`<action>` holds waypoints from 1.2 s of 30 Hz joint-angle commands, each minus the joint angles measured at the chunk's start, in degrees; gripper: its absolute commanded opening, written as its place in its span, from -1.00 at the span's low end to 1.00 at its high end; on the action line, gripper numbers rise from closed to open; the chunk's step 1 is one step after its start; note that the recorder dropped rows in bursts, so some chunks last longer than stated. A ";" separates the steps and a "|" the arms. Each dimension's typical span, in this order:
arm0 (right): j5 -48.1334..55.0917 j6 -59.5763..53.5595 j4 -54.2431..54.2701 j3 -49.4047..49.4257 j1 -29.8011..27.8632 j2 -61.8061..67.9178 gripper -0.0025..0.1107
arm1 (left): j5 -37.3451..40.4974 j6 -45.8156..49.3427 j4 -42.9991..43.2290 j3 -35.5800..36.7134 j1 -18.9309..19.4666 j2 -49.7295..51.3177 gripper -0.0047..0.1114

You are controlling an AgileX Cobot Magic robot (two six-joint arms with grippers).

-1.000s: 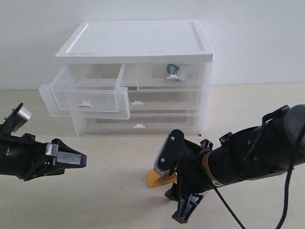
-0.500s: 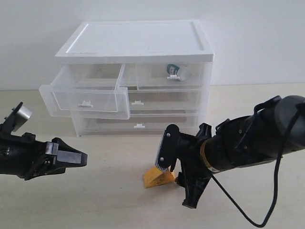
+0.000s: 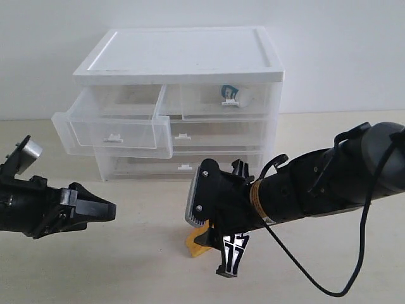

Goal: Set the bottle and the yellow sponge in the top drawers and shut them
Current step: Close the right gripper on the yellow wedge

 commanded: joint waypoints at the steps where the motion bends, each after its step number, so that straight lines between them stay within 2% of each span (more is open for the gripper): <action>1: 1.32 -0.32 -0.39 -0.04 -0.07 0.14 -0.01 | 0.70 0.37 -0.41 0.30 0.21 -0.43 0.42; 5: 3.38 -0.98 -0.39 -0.04 -0.07 0.14 -0.04 | 0.70 0.37 -0.41 0.30 0.21 -0.43 0.42; 10: 3.38 3.76 -0.39 -0.04 -0.07 0.14 -0.39 | 0.70 0.37 -0.41 0.30 0.21 -0.43 0.42; 12: 3.96 4.69 -0.39 -0.04 -0.07 0.14 -0.44 | 0.70 0.37 -0.41 0.30 0.21 -0.43 0.42; 18: 6.43 7.97 -1.31 1.17 -0.07 0.14 -0.31 | 0.70 0.37 -0.41 0.30 0.21 -0.43 0.42; 29: 3.27 8.97 -3.34 3.21 -0.07 0.14 -0.33 | 0.69 0.37 -0.41 0.45 0.21 -0.43 0.42; 32: 2.27 10.14 -2.43 3.21 -0.07 0.14 -0.50 | 0.69 0.37 -0.41 0.45 0.21 -0.43 0.42; 36: 2.64 11.27 0.09 3.21 -0.07 0.03 -0.92 | 0.69 0.37 -0.41 0.45 0.21 -0.43 0.42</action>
